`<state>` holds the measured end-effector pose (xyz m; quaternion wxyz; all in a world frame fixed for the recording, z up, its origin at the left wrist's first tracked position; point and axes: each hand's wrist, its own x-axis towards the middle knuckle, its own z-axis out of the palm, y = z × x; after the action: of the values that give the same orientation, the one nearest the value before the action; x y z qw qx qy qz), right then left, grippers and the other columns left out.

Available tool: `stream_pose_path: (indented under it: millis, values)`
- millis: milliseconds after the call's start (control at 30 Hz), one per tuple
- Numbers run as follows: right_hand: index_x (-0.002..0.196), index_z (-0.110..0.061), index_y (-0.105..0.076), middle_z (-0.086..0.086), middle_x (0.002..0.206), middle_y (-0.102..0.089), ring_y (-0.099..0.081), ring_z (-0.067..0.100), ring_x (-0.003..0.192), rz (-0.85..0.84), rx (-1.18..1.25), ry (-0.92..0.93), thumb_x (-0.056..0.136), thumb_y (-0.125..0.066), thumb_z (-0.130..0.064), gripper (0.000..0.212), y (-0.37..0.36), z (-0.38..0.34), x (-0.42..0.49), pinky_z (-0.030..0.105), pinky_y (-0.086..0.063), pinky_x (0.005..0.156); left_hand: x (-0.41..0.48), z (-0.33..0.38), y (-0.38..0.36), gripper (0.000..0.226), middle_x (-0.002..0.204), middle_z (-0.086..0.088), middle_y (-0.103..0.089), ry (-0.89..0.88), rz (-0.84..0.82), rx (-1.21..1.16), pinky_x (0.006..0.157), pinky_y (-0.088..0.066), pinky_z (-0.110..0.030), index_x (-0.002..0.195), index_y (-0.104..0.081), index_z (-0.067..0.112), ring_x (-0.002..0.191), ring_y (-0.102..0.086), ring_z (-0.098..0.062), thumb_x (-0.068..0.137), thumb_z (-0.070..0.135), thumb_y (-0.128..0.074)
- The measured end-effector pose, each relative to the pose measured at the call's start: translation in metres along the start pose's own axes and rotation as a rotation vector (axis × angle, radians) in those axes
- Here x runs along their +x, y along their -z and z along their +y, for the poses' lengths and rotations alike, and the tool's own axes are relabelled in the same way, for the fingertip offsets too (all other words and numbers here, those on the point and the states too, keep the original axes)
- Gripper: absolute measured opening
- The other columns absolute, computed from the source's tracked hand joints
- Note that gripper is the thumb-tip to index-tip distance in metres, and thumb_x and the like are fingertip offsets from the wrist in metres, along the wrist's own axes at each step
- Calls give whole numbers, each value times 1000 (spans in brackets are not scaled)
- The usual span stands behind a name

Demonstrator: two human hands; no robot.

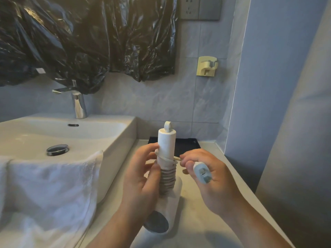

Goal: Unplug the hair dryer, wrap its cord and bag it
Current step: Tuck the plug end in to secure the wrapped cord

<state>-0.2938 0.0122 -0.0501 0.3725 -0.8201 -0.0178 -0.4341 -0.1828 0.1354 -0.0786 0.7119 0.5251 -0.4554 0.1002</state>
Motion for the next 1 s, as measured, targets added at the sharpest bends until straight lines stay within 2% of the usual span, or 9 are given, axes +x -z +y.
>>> stream_pose_path:
  millis: [100, 233, 367, 500, 633, 767, 833, 900, 1000]
  values:
    - [84, -25, -63, -6, 86, -63, -63, 21, 82, 53, -1, -22, 87, -50, -13, 18, -4, 4, -3, 46, -54, 73, -5, -3, -2, 41, 112, 7, -65, -113, -40, 180, 86, -54, -26, 118, -54, 32, 106, -66, -18, 79, 31, -67]
    - [89, -25, -60, -9, 88, -62, -62, 18, 83, 124, -9, -58, 92, -43, -26, 18, 0, 4, -10, 39, -51, 78, -6, -3, -5, 41, 101, 12, -63, -63, -49, 127, 83, -53, -20, 105, -52, 38, 100, -68, -16, 70, 30, -73]
    - [92, -29, -55, -13, 89, -62, -62, 14, 88, 152, -40, -46, 94, -38, -21, 18, 1, 3, -12, 31, -49, 80, -7, -1, -8, 28, 97, 9, -68, -73, -88, 37, 78, -58, -34, 94, -54, 35, 92, -70, -16, 74, 26, -71]
    - [93, -43, -50, -20, 87, -57, -59, 17, 88, 118, -5, 2, 92, -41, -17, 28, -1, -5, -13, 29, -49, 80, -9, 0, -8, 19, 94, -4, -66, -94, -75, 11, 74, -55, -53, 91, -60, 31, 87, -65, -29, 78, 20, -67]
    - [95, -39, -50, -11, 93, -55, -54, 8, 87, -22, 133, -130, 73, -51, -44, 23, 1, -8, -18, 19, -42, 74, -9, 3, -9, 9, 95, 0, -58, -95, -93, 69, 71, -54, -48, 86, -58, 21, 91, -59, -27, 79, 20, -64]
    - [101, -28, -45, 10, 106, -54, -56, 28, 103, -111, 174, -146, 71, -53, -57, 43, 3, -8, -21, 44, -46, 84, -7, 5, -7, 9, 90, 8, -49, -133, -89, 173, 72, -55, -43, 82, -57, 24, 87, -56, -21, 79, 17, -62]
    - [106, -28, -44, 12, 112, -54, -55, 34, 110, -138, 178, -141, 69, -53, -77, 62, 4, -4, -23, 55, -46, 89, -7, 5, -6, 20, 90, 8, -50, -162, -84, 204, 72, -55, -44, 84, -57, 24, 86, -57, -21, 79, 5, -64]
    - [111, -28, -41, 8, 113, -54, -55, 33, 111, -182, 138, -129, 61, -44, -91, 81, 5, -2, -23, 52, -47, 89, -6, 4, -6, 25, 91, 8, -51, -179, -73, 237, 71, -55, -44, 85, -58, 23, 87, -58, -20, 78, -1, -64]
    - [108, -27, -42, 4, 109, -54, -57, 27, 105, -185, 136, -114, 60, -36, -94, 82, 5, -3, -22, 40, -48, 84, -6, 4, -5, 23, 90, 9, -51, -191, -56, 288, 74, -55, -42, 84, -59, 20, 87, -59, -18, 77, -1, -64]
